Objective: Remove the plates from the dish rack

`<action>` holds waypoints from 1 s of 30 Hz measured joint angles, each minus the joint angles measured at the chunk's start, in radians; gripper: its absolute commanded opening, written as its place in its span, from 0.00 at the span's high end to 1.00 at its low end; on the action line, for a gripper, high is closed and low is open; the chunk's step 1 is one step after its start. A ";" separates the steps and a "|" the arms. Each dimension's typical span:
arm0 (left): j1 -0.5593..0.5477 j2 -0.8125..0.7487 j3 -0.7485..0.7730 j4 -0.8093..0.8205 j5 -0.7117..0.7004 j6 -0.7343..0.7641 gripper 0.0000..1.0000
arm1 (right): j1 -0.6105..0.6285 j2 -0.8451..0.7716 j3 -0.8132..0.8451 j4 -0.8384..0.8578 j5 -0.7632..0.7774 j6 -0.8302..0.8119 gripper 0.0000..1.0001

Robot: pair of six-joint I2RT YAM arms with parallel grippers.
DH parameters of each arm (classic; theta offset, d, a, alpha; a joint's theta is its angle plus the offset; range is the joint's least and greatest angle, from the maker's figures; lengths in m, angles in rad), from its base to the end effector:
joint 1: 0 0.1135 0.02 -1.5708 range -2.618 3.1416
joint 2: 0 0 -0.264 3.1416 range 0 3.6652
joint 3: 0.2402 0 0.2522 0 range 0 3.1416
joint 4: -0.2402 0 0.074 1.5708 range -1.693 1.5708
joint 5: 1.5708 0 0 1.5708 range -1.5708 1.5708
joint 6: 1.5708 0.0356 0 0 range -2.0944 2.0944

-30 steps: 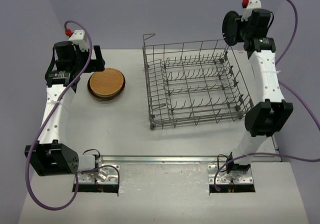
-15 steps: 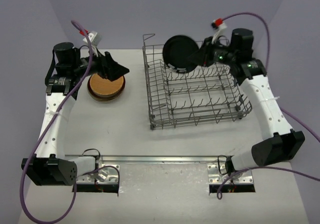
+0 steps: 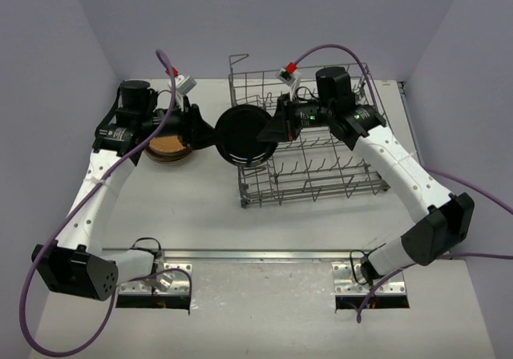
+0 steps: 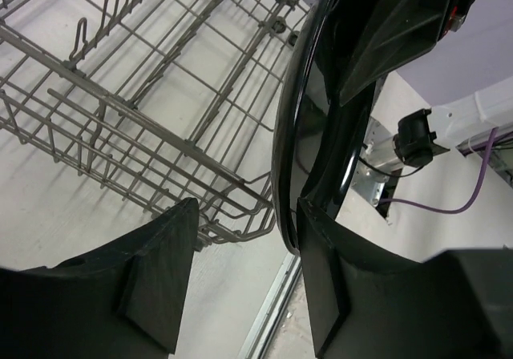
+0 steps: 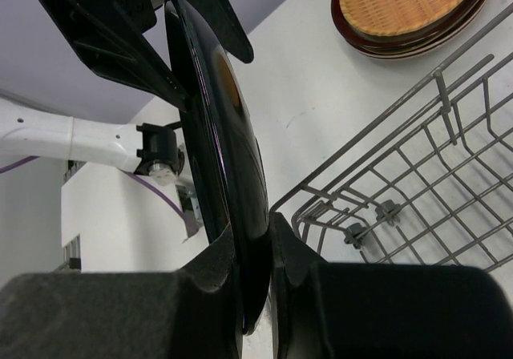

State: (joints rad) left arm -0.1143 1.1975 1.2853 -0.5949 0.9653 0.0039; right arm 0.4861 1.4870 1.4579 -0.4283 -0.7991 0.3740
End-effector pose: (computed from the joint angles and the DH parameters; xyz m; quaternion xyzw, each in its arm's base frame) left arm 0.2399 -0.0570 0.3948 0.2801 0.7482 -0.4242 0.4264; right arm 0.2827 0.1782 0.3858 -0.2490 0.7694 0.5031 0.3048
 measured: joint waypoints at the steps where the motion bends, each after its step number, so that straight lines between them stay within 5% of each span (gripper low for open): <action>1: -0.001 0.001 -0.003 -0.005 -0.003 0.006 0.55 | 0.002 0.005 0.002 0.001 -0.002 0.002 1.00; 6: -0.002 0.007 -0.006 -0.017 0.002 0.020 0.63 | 0.008 0.038 0.011 0.001 -0.020 0.024 1.00; 11: -0.002 0.022 -0.012 -0.015 0.010 0.010 0.93 | 0.014 0.066 0.015 0.004 -0.029 0.053 0.95; 17: 0.028 0.031 -0.026 -0.003 -0.024 -0.033 1.00 | 0.021 0.076 0.023 0.006 -0.024 0.061 0.22; 20: 0.126 0.045 -0.036 -0.001 -0.005 -0.052 1.00 | 0.019 0.072 0.028 0.004 0.003 0.063 0.02; 25: 0.378 0.169 -0.005 -0.010 -0.051 -0.068 1.00 | -0.020 0.027 -0.002 -0.001 0.085 0.064 0.01; 30: 0.474 0.324 0.039 -0.038 -0.187 -0.079 1.00 | -0.104 -0.048 -0.053 -0.005 0.141 0.066 0.01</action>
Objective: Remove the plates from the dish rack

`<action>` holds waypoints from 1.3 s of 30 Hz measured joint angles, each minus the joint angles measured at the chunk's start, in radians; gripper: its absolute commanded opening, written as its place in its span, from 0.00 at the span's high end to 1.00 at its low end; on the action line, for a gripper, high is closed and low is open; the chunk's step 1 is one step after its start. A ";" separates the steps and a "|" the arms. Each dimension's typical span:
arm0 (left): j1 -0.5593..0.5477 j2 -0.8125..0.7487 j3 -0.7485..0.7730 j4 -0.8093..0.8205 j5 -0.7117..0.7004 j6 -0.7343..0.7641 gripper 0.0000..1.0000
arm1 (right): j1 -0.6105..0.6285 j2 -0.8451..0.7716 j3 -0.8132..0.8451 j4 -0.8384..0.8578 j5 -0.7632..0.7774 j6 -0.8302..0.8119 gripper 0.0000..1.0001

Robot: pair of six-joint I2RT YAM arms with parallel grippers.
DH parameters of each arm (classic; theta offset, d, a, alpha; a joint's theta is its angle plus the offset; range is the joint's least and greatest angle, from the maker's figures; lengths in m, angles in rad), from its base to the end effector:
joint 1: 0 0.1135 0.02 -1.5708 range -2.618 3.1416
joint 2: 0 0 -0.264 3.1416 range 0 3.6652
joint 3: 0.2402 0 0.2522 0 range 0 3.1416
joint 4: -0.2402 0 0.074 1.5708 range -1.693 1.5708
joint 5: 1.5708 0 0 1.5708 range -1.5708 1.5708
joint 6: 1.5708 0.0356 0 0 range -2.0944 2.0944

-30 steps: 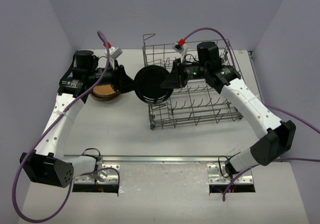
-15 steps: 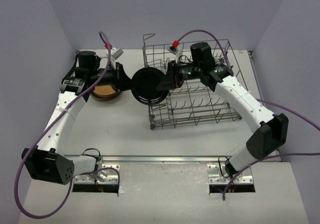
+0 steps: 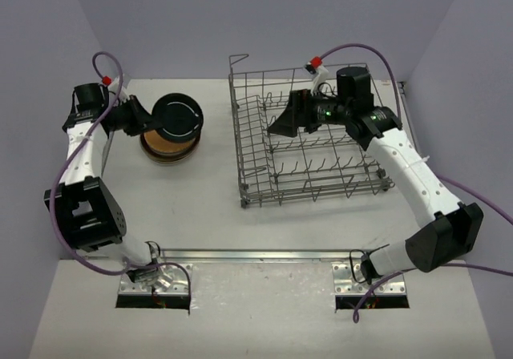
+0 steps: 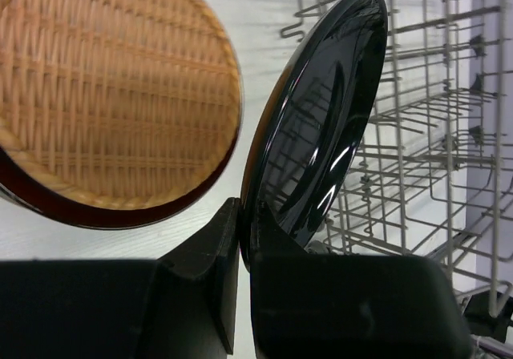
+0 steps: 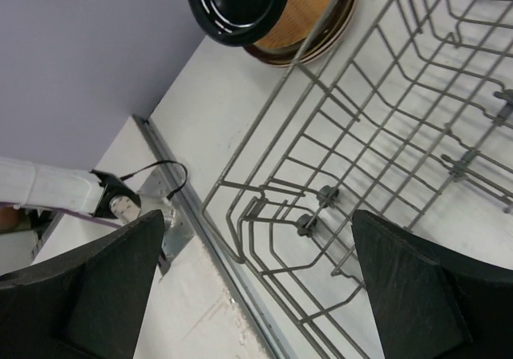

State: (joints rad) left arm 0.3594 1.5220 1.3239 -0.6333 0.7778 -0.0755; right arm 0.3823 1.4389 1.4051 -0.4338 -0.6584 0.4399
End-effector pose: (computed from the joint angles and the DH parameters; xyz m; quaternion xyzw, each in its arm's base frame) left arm 0.3140 0.0913 0.3144 -0.0524 0.8720 -0.3027 0.3810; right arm 0.2919 0.1408 0.3808 -0.1461 0.8105 0.4506 0.3446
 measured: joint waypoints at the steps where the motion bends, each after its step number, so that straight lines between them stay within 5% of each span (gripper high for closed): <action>1: 0.007 0.029 0.005 -0.004 -0.018 -0.003 1.00 | -0.020 -0.010 -0.004 -0.001 0.004 0.002 0.01; 12: 0.098 0.268 0.048 -0.007 -0.060 -0.042 0.97 | -0.096 -0.112 -0.024 -0.013 0.022 0.005 0.01; 22: 0.138 0.318 0.074 0.009 -0.055 -0.061 0.79 | -0.097 -0.122 -0.027 -0.017 0.030 0.005 0.01; 29: 0.138 0.333 0.085 0.009 -0.030 -0.051 0.28 | -0.098 -0.121 -0.030 -0.017 0.034 0.002 0.01; 35: 0.137 0.294 0.086 0.004 -0.048 -0.018 0.02 | -0.098 -0.122 -0.033 -0.018 0.064 -0.009 0.01; 39: 0.130 0.183 0.089 -0.003 -0.106 0.043 0.00 | -0.100 -0.123 -0.033 -0.023 0.125 -0.022 0.01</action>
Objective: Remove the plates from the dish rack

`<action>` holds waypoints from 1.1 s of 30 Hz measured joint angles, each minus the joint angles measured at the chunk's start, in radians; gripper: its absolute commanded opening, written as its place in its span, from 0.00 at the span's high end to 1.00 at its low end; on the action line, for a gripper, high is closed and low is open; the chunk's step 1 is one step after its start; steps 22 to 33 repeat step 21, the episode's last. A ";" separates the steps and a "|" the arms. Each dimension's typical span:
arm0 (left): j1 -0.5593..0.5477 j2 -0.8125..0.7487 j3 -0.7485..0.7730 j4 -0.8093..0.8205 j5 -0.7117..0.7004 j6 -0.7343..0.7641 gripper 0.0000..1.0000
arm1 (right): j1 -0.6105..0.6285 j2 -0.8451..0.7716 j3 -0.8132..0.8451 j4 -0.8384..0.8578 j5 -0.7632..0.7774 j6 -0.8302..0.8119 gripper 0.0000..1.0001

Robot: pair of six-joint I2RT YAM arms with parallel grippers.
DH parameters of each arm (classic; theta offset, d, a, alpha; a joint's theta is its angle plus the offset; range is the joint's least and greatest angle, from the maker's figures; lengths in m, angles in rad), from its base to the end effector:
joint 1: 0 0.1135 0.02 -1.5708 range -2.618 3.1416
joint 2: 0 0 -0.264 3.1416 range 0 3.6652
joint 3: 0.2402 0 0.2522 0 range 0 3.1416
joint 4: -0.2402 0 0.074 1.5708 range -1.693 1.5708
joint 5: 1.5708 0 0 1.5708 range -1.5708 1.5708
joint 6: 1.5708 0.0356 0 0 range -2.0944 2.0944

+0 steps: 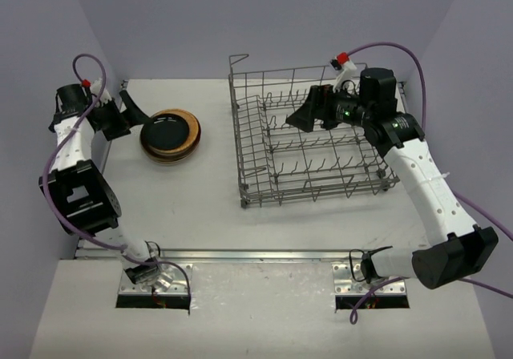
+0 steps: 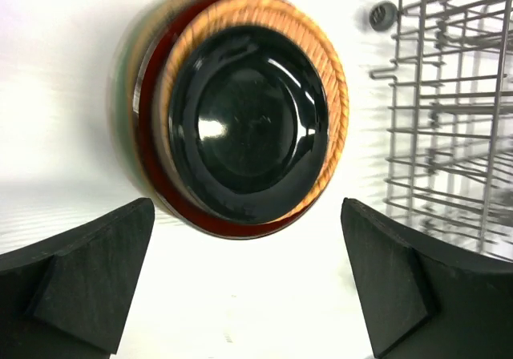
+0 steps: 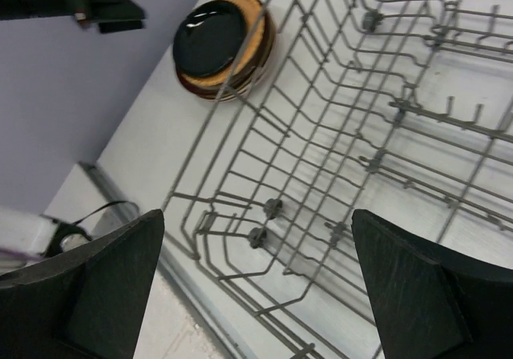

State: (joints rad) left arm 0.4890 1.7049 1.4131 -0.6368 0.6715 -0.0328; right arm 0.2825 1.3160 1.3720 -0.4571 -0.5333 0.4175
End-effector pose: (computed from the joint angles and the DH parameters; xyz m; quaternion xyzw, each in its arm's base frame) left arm 0.3354 0.1534 0.2805 -0.1306 0.8924 -0.2372 0.3610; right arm 0.2744 0.0985 0.4017 -0.0909 0.8123 0.3890 0.4249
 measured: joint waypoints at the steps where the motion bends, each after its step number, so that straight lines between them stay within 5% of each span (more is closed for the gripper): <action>1: -0.006 -0.041 0.001 0.000 -0.024 0.019 0.00 | -0.001 -0.002 -0.001 -0.001 0.034 -0.007 0.01; 8: -0.238 -0.374 0.001 0.004 -0.203 0.185 0.00 | -0.023 -0.058 -0.059 -0.019 0.362 -0.107 0.01; 13: -0.411 -0.470 -0.022 0.004 -0.282 0.226 0.00 | -0.043 -0.135 -0.162 -0.037 0.564 -0.211 0.01; 21: -0.423 -0.446 -0.046 0.013 -0.290 0.216 0.00 | -0.156 -0.183 -0.220 -0.089 0.608 -0.237 0.01; 33: -0.423 -0.446 -0.046 0.013 -0.290 0.216 0.00 | -0.156 -0.183 -0.220 -0.089 0.608 -0.237 0.01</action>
